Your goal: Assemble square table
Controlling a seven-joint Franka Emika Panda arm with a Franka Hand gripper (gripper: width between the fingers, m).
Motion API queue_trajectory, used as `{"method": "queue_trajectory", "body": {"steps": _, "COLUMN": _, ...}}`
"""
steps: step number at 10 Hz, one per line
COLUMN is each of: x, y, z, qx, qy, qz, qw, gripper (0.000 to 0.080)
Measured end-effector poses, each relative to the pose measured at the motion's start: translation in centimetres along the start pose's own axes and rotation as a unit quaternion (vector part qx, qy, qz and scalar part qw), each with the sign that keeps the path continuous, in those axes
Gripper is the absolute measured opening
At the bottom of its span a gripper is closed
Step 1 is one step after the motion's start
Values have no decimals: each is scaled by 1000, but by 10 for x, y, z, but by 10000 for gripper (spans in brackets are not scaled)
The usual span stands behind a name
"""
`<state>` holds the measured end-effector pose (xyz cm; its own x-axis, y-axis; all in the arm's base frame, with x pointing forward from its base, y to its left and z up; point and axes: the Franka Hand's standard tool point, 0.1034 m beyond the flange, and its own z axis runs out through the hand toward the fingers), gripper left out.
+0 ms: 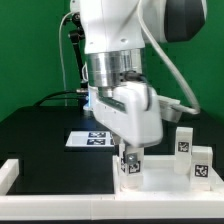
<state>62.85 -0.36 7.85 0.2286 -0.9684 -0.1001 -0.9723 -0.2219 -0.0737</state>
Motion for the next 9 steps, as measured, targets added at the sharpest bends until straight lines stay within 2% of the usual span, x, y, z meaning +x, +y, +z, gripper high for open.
{"method": "queue_trajectory", "body": {"steps": 1, "x": 3, "y": 2, "z": 1, "qx": 8, "qy": -17, "qz": 104, "qw": 994, "gripper": 291}}
{"method": "queue_trajectory", "body": {"steps": 2, "x": 3, "y": 4, "z": 2, "qx": 9, "qy": -17, "qz": 147, "qw": 989, "gripper": 291}}
{"method": "queue_trajectory", "body": {"steps": 4, "x": 3, "y": 4, "z": 3, "qx": 9, "qy": -17, "qz": 150, "qw": 989, "gripper": 292}}
{"method": "queue_trajectory", "body": {"steps": 5, "x": 1, "y": 4, "z": 3, "qx": 7, "qy": -11, "qz": 85, "qw": 996, "gripper": 292}}
{"method": "queue_trajectory", "body": {"steps": 6, "x": -5, "y": 3, "z": 3, "qx": 5, "qy": -8, "qz": -44, "qw": 999, "gripper": 464}}
{"method": "queue_trajectory", "body": {"steps": 7, "x": -7, "y": 3, "z": 4, "qx": 3, "qy": -12, "qz": -138, "qw": 990, "gripper": 609}}
{"method": "queue_trajectory", "body": {"steps": 9, "x": -5, "y": 3, "z": 4, "qx": 4, "qy": -10, "qz": -196, "qw": 981, "gripper": 639}}
